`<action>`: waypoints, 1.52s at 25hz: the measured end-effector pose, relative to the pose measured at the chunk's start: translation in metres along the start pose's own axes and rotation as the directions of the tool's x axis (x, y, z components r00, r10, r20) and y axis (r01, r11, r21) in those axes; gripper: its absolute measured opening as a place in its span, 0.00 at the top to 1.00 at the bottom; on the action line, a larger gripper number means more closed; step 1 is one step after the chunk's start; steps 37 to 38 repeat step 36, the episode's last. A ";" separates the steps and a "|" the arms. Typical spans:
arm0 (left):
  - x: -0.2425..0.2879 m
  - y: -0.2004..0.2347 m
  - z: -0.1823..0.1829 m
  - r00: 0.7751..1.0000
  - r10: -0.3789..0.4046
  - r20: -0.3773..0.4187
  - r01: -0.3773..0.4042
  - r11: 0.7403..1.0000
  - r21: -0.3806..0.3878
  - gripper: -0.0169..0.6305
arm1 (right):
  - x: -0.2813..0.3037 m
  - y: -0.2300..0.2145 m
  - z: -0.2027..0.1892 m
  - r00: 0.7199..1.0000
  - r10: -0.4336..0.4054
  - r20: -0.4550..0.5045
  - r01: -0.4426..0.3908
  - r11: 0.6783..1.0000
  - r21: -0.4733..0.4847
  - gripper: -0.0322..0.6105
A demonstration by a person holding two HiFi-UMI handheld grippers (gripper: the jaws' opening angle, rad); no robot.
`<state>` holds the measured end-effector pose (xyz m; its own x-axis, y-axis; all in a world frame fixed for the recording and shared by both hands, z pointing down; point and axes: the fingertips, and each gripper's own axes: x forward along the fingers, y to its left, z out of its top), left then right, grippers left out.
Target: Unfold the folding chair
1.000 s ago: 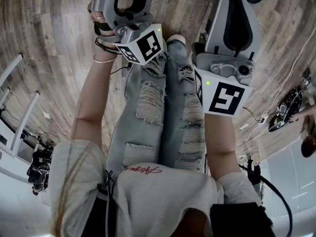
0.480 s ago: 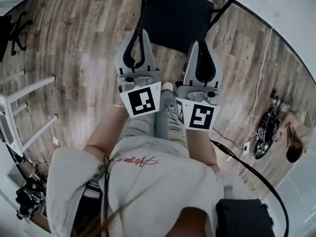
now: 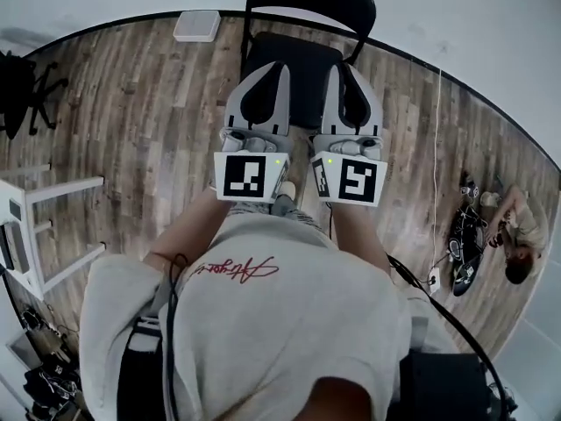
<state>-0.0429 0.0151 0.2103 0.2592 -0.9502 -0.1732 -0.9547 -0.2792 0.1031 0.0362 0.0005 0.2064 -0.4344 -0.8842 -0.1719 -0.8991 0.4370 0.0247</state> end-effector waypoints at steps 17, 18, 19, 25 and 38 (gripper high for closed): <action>0.010 -0.014 0.003 1.000 -0.012 -0.003 0.013 0.997 0.071 0.95 | -0.012 -0.015 -0.002 0.999 0.011 -0.030 -0.011 1.000 -0.011 0.91; 0.010 -0.014 0.003 1.000 -0.008 -0.002 0.008 0.997 0.072 0.95 | -0.012 -0.015 -0.002 0.999 0.012 -0.031 -0.012 1.000 -0.012 0.91; 0.010 -0.013 0.003 1.000 -0.006 -0.001 0.007 0.997 0.071 0.95 | -0.013 -0.015 -0.002 0.999 0.013 -0.032 -0.013 1.000 -0.013 0.91; 0.010 -0.016 0.002 1.000 -0.014 -0.005 0.014 0.997 0.076 0.95 | -0.013 -0.018 -0.001 0.999 0.013 -0.033 -0.014 1.000 -0.018 0.91; 0.014 -0.015 0.004 1.000 -0.006 0.011 0.005 0.997 0.075 0.95 | -0.011 -0.018 -0.002 0.999 0.013 -0.033 -0.013 1.000 -0.019 0.91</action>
